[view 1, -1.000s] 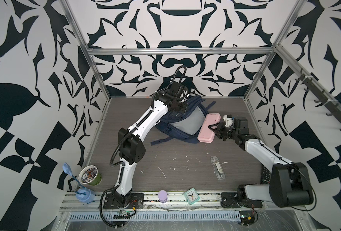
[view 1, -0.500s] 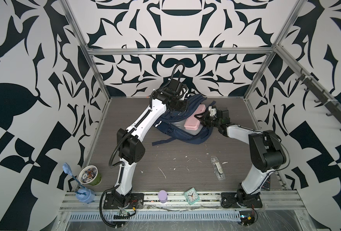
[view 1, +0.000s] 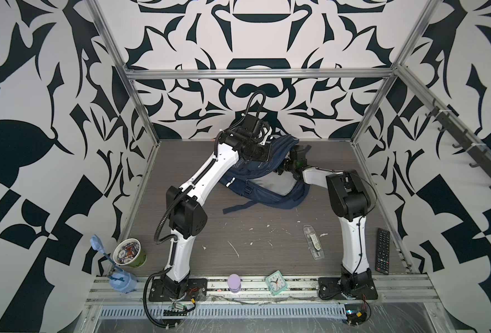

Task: Pack books, pencil case, and school supplies into a backpack
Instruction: Place the pencil case in the student bag, then close the student bag at the top-center of the table.

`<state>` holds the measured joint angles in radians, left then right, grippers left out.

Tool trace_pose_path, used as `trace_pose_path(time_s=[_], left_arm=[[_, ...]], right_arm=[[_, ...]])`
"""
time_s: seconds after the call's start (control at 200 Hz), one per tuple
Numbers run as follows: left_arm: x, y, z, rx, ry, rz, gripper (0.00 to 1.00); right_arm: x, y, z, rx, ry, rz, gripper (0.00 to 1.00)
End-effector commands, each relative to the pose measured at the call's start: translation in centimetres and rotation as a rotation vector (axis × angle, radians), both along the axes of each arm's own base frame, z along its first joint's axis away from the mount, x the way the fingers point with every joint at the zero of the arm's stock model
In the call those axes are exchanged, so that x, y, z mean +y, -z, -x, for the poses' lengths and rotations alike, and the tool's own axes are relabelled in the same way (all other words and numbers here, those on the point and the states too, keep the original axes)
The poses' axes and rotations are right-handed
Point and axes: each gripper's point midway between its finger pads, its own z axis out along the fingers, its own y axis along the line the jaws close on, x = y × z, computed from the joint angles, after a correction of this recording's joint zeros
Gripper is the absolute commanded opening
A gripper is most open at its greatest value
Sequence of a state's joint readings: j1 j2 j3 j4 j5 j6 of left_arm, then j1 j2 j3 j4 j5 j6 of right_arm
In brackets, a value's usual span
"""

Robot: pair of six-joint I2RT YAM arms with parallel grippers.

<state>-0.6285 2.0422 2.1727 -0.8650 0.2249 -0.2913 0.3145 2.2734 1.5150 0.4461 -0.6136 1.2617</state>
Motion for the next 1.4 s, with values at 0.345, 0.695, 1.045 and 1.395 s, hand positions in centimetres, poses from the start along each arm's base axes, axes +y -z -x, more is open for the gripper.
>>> trace_pose_path(time_s=[0.345,0.695,1.045,1.395], left_arm=[[-1.1,-4.6,3.0,-0.024,0.057,0.166,0.0],[0.0,-2.6,0.8,-0.028,-0.003,0.121,0.0],[0.8,-1.9,-1.3,-0.015,-0.058,0.124,0.0],[-2.0,2.9,-1.8,0.083,-0.014,0.089,0.0]], right_arm=[[8.1,-4.8,-2.5,-0.107,-0.214,0.034,0.28],[6.0,-4.1,-0.5,-0.093,-0.236,0.145,0.6],[-2.4,-4.1,2.9,-0.06,-0.154,0.31,0.67],[-10.8,-4.6,10.4,-0.057,-0.01,0.589,0.65]])
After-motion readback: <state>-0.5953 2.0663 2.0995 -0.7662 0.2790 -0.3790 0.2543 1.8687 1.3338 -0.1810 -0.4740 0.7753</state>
